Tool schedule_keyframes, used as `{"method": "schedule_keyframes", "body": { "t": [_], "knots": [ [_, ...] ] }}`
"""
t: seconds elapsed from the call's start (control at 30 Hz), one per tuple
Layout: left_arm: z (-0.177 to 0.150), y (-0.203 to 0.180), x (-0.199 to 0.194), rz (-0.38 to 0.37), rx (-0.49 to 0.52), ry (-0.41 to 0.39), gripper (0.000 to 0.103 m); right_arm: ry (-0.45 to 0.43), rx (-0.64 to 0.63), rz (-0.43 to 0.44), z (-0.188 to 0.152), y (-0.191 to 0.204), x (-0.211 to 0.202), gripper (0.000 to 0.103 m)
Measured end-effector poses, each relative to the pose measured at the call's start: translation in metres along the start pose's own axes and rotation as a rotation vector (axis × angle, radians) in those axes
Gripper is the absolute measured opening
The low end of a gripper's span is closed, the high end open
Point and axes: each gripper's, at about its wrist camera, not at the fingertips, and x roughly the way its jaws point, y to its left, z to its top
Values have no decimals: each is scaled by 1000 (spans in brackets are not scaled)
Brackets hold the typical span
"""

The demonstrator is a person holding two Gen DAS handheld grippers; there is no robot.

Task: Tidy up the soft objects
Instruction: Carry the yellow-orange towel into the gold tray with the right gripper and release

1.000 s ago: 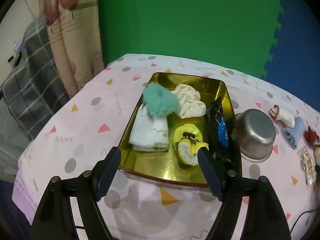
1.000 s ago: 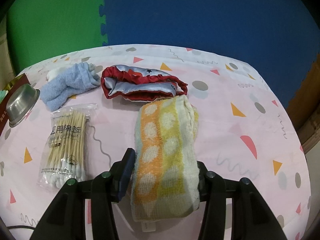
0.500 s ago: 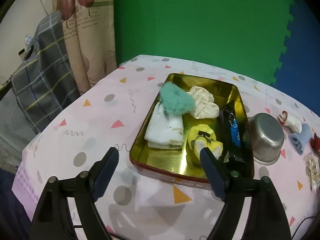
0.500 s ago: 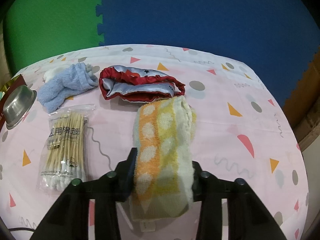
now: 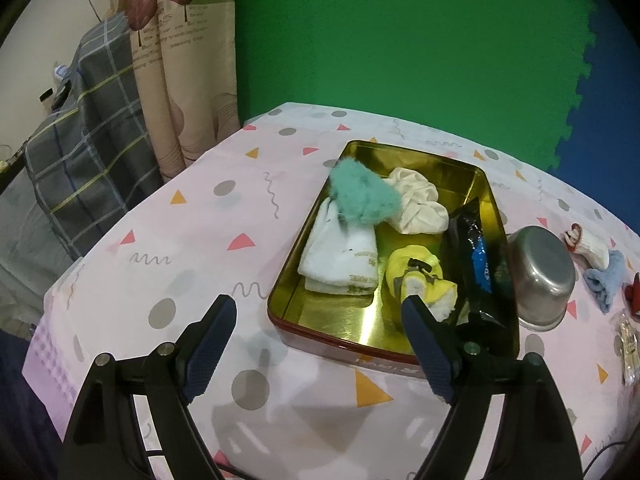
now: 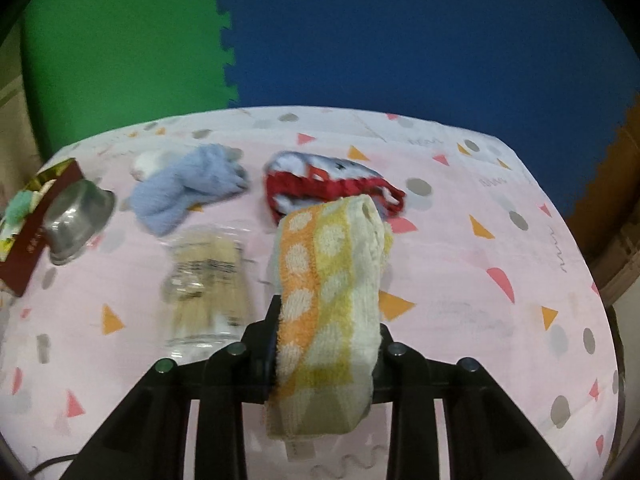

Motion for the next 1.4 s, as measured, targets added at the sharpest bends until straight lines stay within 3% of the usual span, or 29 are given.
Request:
{"method": "schedule_keyframes", "body": {
  "t": [0.17, 0.4, 0.53, 0.77, 1.07, 1.4],
  "knots": [
    [0, 3, 0, 22, -9, -5, 82, -38, -33, 74, 18, 33, -16, 31],
    [3, 25, 2, 49, -98, 2, 82, -69, -149, 235, 48, 117, -29, 31],
    [5, 43, 4, 135, -167, -5, 82, -46, -193, 334, 56, 168, -29, 31],
    [4, 71, 8, 203, -260, -6, 82, -28, -298, 446, 68, 256, -20, 31],
    [3, 82, 11, 219, -309, 5, 82, 36, -406, 497, 76, 350, 11, 31],
    [2, 85, 15, 193, -334, 20, 82, 99, -410, 464, 89, 395, 63, 34]
  ]
}}
